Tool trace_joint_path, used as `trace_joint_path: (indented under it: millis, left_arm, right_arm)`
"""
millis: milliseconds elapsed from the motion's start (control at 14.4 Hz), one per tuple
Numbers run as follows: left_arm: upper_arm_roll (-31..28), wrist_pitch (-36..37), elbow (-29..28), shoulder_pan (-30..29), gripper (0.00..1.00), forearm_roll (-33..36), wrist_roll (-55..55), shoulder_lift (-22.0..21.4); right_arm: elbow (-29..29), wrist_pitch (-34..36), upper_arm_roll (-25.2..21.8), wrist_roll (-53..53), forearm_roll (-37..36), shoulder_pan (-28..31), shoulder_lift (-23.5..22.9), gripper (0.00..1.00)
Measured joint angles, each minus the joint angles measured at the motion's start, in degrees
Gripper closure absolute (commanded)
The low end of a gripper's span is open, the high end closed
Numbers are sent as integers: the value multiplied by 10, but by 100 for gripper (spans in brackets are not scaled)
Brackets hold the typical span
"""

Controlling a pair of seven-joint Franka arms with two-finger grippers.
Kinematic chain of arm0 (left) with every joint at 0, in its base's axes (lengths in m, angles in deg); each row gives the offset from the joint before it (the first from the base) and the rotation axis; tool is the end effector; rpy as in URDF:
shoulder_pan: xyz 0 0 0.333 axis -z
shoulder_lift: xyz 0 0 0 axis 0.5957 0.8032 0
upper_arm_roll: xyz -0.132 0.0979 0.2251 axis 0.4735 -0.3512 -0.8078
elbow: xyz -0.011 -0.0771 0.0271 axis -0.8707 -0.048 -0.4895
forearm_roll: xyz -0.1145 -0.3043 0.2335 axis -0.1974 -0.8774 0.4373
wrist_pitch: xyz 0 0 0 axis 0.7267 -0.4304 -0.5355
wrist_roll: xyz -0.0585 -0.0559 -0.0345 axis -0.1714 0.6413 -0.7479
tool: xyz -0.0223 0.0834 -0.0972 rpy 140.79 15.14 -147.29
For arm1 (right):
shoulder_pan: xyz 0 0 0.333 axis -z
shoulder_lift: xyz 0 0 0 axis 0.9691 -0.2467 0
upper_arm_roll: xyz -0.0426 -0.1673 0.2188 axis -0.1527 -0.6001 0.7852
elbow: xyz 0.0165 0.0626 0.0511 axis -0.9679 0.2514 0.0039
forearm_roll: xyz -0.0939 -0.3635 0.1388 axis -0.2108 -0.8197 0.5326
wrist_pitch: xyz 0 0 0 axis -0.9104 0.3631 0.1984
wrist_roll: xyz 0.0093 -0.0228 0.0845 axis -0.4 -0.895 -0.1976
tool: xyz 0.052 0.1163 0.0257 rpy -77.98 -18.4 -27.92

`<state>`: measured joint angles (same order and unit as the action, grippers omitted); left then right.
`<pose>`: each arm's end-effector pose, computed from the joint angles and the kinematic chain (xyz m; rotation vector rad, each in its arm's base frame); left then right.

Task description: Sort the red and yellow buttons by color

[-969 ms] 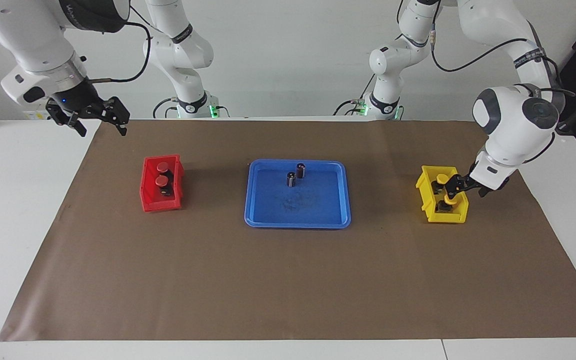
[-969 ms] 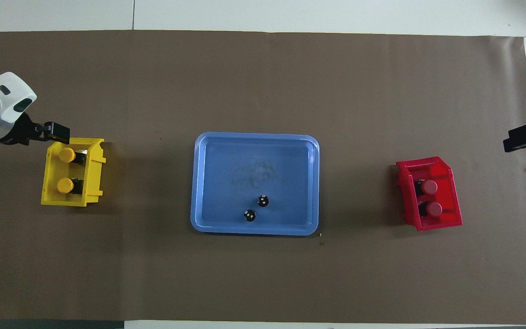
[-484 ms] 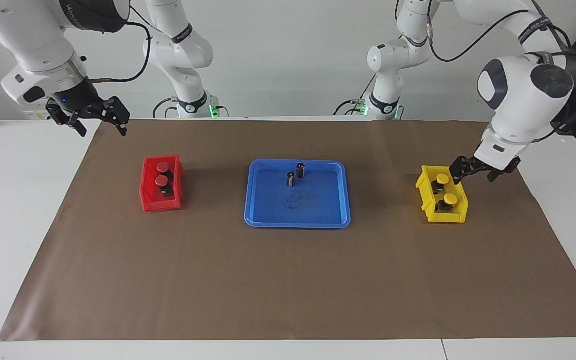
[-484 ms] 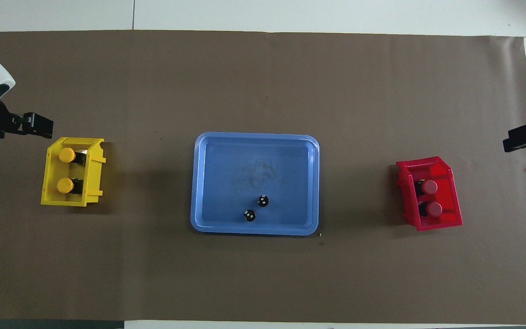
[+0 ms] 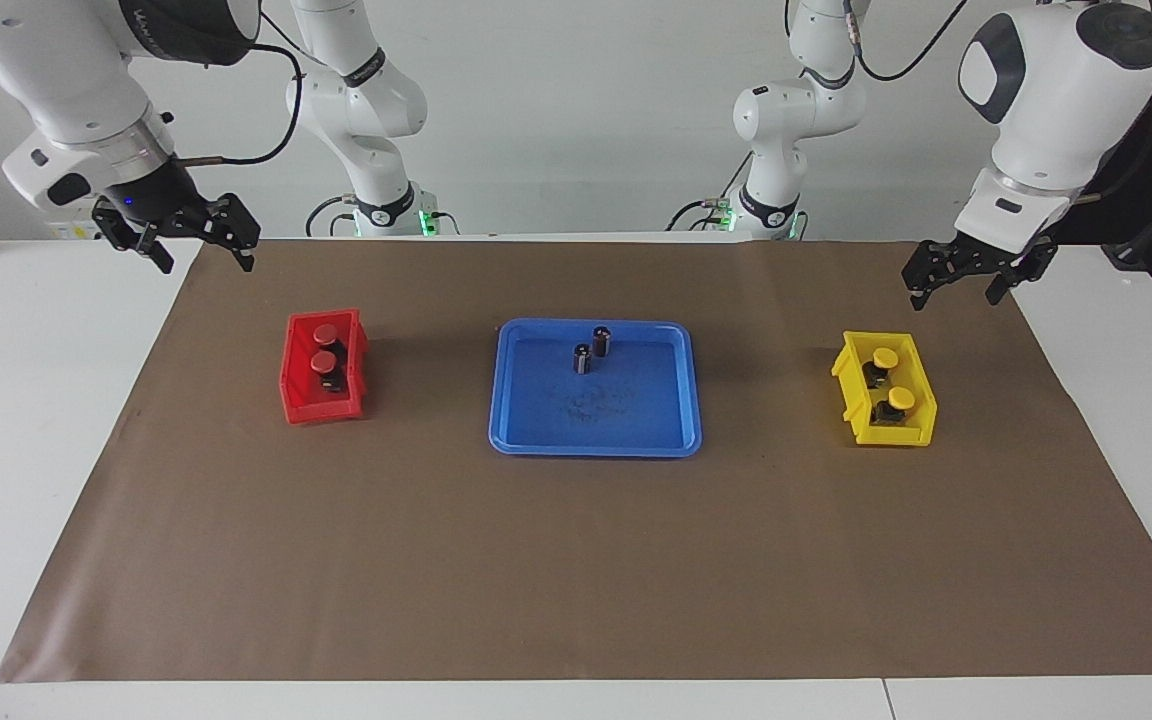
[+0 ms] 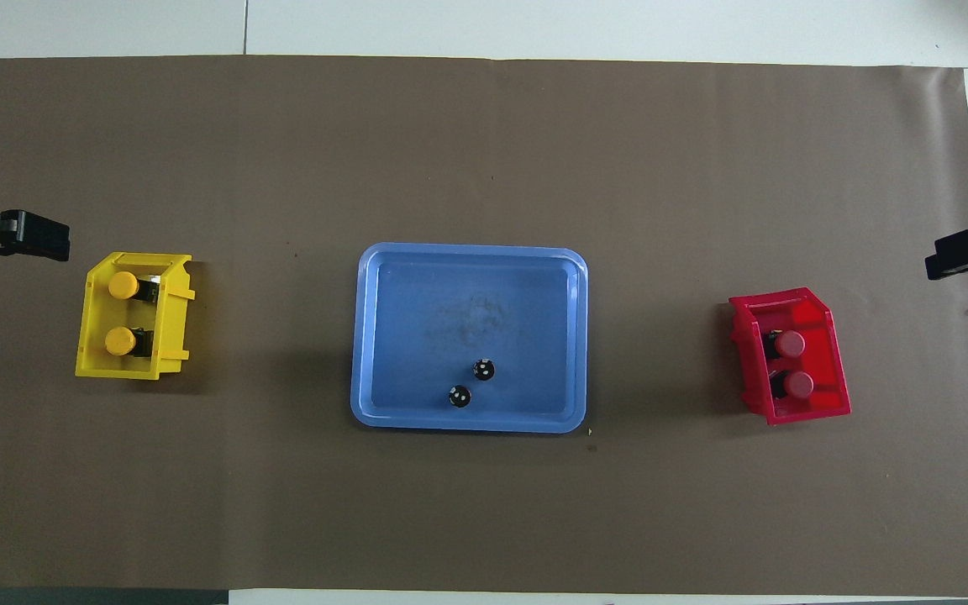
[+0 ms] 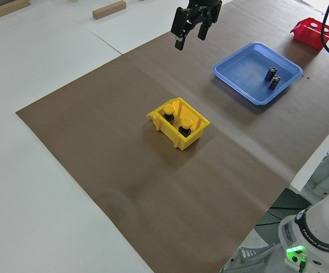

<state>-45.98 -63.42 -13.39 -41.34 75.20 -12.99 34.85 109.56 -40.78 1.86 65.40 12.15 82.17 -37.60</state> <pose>0.5604 -0.0414 0.5385 -3.0352 0.1556 -0.0175 0.5463 -0.0499 0.5639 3.1260 0.0235 -0.1122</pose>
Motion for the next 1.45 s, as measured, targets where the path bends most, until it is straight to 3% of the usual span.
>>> trace_joint_path:
  millis: [415,1453]
  left_arm:
    - [-1,40,24,41,0,-10,-17,8]
    - [-20,56,37,42,0,-44,0,3]
  right_arm:
    - [0,0,0,0,0,0,0,0]
    - [0,0,0,0,0,0,0,0]
